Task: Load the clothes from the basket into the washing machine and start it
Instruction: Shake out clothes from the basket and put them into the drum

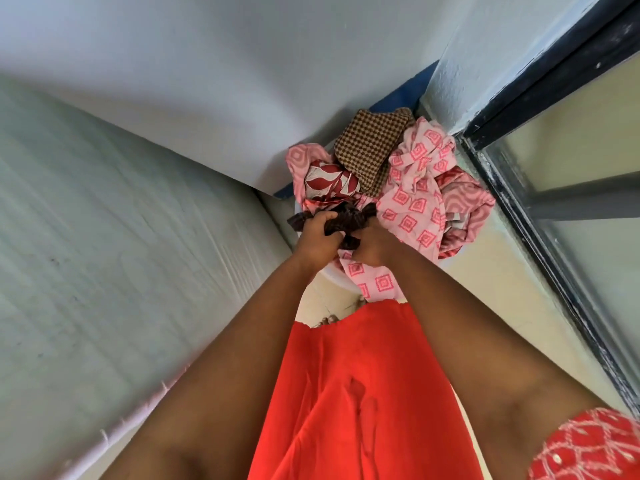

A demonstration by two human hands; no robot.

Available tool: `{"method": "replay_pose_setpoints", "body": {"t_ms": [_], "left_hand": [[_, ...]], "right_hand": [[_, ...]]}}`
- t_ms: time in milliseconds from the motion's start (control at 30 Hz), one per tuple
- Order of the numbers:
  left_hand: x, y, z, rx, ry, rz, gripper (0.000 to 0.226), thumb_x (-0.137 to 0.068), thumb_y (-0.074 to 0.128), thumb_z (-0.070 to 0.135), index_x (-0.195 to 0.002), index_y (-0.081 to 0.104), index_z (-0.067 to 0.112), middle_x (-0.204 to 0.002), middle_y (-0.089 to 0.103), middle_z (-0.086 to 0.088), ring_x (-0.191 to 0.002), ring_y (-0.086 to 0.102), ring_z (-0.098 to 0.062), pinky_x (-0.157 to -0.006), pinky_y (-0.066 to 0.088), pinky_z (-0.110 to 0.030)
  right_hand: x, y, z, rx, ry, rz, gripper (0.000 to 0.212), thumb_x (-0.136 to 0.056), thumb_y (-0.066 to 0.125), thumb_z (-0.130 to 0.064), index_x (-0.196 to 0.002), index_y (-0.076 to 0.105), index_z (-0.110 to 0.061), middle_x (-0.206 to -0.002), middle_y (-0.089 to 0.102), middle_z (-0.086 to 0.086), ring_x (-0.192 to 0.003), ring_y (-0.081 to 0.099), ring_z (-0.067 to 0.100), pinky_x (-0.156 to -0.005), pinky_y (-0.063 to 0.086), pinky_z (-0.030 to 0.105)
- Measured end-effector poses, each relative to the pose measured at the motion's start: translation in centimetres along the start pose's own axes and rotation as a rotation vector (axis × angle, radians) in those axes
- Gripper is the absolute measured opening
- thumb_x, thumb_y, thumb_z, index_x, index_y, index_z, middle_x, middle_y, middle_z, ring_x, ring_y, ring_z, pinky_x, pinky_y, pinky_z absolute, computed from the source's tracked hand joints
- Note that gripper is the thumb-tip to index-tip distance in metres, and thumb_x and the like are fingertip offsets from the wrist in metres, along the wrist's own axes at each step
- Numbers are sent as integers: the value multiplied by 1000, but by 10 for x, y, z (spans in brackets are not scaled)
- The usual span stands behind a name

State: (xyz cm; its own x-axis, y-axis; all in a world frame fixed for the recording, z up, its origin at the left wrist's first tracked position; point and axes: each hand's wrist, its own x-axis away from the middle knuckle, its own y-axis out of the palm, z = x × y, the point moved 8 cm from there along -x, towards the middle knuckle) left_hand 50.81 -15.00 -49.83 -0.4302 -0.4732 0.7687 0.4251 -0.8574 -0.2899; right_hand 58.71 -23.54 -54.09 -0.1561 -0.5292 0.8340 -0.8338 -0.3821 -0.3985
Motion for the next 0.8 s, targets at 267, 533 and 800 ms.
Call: {"method": "replay_pose_setpoints", "body": {"t_ms": [267, 533, 800], "left_hand": [[62, -20, 42, -85, 99, -20, 52, -86, 64, -1, -133, 54, 18, -135, 56, -9, -126, 54, -26, -107, 46, -46], [159, -58, 128, -337, 226, -31, 87, -78, 76, 1, -151, 35, 26, -146, 34, -15, -136, 38, -32, -114, 34, -37], [259, -99, 224, -489, 520, 108, 54, -87, 65, 6, -137, 49, 16, -137, 52, -11, -119, 55, -31, -98, 49, -40]], "right_hand": [[79, -58, -19, -331, 11, 121, 15, -75, 82, -10, -89, 79, -15, -98, 75, 3, -91, 63, 16, -69, 44, 21], [207, -139, -72, -490, -150, 303, 34, -72, 67, 8, -91, 50, -15, -84, 50, -1, -76, 46, 17, -60, 37, 29], [315, -204, -117, -705, -276, 372, 50, -69, 64, 18, -90, 53, -25, -103, 63, 10, -96, 59, 21, -77, 54, 38]]}}
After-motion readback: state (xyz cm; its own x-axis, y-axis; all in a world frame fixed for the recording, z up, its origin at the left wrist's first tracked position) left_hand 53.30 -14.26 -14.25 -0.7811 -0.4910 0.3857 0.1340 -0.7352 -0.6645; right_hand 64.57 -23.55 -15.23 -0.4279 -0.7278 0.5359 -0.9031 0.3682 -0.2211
